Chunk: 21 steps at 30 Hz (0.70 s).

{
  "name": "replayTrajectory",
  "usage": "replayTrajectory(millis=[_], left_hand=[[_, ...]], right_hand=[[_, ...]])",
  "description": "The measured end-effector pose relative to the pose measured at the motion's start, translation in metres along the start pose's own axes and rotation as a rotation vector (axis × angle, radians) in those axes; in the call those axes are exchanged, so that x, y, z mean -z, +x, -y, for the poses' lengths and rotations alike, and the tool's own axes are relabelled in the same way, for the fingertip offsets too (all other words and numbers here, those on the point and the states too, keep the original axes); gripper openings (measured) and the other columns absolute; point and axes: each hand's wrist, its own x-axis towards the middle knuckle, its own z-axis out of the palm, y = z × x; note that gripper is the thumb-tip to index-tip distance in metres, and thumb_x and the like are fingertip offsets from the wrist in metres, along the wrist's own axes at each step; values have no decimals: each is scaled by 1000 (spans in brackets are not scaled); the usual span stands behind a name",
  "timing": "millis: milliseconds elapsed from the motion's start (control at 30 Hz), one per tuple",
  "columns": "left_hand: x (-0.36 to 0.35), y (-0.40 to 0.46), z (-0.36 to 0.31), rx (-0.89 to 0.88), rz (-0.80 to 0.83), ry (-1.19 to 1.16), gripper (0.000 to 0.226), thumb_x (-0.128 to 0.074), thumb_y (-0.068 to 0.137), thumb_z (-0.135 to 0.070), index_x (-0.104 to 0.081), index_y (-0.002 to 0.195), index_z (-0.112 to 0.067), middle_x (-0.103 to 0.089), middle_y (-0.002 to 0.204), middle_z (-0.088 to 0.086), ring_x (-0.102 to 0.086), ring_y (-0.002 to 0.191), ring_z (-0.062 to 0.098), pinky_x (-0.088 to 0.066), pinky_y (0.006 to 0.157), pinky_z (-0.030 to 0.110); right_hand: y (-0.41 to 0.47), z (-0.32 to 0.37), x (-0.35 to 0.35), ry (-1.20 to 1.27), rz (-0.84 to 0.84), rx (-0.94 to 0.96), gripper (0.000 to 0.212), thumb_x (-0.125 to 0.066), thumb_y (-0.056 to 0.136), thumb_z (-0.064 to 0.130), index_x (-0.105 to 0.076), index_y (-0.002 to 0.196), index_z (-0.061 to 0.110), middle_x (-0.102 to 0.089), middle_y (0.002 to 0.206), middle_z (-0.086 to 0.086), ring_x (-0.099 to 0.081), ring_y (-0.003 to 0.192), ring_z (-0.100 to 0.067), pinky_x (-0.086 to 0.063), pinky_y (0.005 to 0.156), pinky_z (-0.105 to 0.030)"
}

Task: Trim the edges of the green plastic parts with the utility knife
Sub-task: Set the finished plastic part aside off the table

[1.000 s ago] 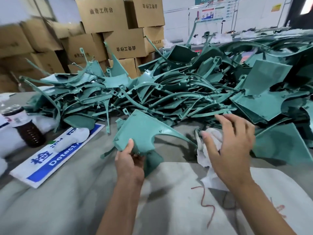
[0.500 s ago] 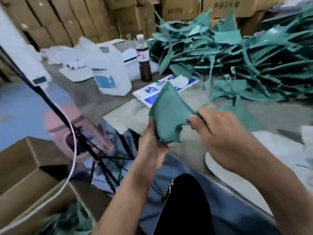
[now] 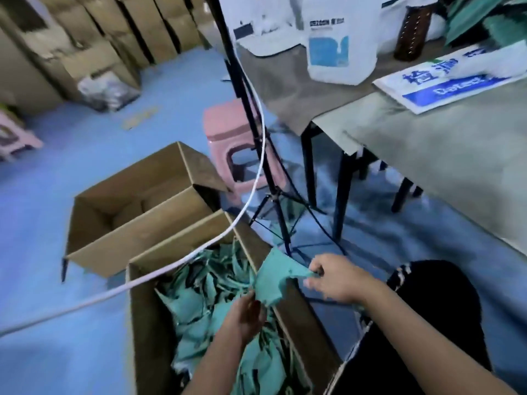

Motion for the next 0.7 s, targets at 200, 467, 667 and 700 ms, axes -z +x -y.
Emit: replayTrajectory(millis=[200, 467, 667, 700], left_hand=[[111, 15, -7, -3, -227, -305, 19, -49, 107, -23, -62, 108, -10, -73, 70, 14, -70, 52, 23, -50, 38, 22], [124, 2, -3, -262, -566, 6, 48, -37, 110, -32, -48, 146, -2, -53, 146, 22, -52, 133, 42, -45, 97, 46], [-55, -39, 19, -1020, -209, 605, 20, -60, 97, -15, -68, 86, -31, -70, 87, -8, -66, 87, 17, -55, 81, 36], [-95, -55, 23, -1147, -90, 624, 21, -59, 95, -18, -67, 85, -36, -71, 86, -13, -66, 83, 7, -54, 78, 23]], right_hand=[[51, 8, -108, 57, 221, 43, 42, -67, 101, 29, -57, 142, 22, -61, 145, -5, -60, 126, -23, -50, 104, -35], [55, 13, -127, 35, 306, 57, 78, -64, 101, 50, -30, 164, 19, -37, 167, -6, -39, 150, -26, -36, 118, -35], [13, 1, -37, 228, -253, 132, 29, -61, 101, 30, -69, 128, 22, -73, 123, -2, -67, 114, -20, -55, 100, -37], [0, -6, -13, 232, -395, 163, 24, -59, 101, 27, -71, 121, 21, -75, 116, -3, -68, 108, -22, -56, 94, -39]])
